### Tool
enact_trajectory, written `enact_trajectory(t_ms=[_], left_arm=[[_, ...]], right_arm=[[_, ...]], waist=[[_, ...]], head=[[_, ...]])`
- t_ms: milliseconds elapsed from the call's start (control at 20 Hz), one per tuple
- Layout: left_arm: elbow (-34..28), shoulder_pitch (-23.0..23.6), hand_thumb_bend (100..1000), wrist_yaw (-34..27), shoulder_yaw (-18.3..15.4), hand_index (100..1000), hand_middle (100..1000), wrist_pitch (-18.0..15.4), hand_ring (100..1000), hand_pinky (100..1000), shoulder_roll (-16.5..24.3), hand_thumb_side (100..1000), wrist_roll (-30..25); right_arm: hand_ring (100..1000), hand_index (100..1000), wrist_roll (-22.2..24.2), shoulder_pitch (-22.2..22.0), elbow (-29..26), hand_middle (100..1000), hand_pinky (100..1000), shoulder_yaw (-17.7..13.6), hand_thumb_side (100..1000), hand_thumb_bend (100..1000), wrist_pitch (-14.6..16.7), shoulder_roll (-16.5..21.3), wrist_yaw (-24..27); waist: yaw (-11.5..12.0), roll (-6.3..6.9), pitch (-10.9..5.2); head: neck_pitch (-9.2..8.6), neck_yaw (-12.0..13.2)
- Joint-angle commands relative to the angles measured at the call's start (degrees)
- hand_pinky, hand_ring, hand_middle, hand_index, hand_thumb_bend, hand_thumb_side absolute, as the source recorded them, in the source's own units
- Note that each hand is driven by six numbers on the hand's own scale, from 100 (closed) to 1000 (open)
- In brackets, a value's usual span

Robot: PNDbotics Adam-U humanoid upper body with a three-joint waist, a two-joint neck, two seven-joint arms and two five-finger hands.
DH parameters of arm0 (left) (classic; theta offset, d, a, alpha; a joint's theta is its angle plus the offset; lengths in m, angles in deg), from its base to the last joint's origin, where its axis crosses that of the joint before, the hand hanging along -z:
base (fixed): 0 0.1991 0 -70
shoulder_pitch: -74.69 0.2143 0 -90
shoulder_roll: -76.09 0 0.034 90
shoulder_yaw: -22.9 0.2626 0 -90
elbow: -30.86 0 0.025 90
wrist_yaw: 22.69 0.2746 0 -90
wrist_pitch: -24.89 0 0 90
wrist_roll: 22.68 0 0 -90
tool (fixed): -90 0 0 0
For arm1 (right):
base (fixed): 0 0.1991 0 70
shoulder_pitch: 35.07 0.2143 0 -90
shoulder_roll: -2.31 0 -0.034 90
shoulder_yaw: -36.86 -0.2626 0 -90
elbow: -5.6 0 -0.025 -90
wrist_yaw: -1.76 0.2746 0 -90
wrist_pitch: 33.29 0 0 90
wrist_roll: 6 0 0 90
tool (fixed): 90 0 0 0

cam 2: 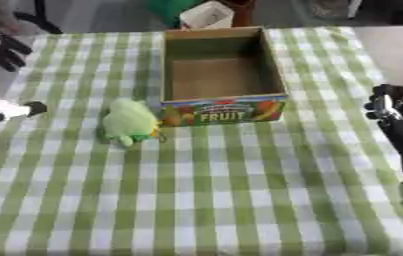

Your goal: Pick up objects on the table and place them in the box.

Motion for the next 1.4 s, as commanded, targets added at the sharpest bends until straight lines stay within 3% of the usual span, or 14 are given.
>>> enact_trajectory(t_ms=[50,550,1050,1400], left_arm=[[1.78,-3.46,799,0.84,2.86,771,705,-0.46,679,661,2.82,100,-3.25],[12.12,-14.34,797,1.59,11.59,773,711,-1.78,671,648,-2.09,100,-9.56],[21.73,-19.35,796,4.33,15.00,781,738,-2.67,687,656,-8.69,100,-12.79],[27.71,-19.99,799,8.73,14.95,772,734,-4.35,683,654,-11.02,100,-15.80]], right_arm=[[619,662,0.21,0.64,-0.58,562,613,-0.16,523,100,0.00,1.28,-0.02],[619,662,0.52,0.78,-0.48,562,613,0.13,522,100,-0.09,1.19,0.05],[619,662,0.62,0.78,-0.39,562,613,0.25,522,100,-0.08,0.99,0.11],[619,663,0.61,0.78,-0.34,562,613,0.28,524,100,-0.07,0.89,0.18]], waist=[[-0.23,0.01,-0.98],[-0.73,-0.06,-1.27],[-1.12,-0.09,-1.37],[-1.37,-0.07,-1.34]], head=[[0.44,0.33],[0.45,0.68],[0.42,0.89],[0.30,0.85]])
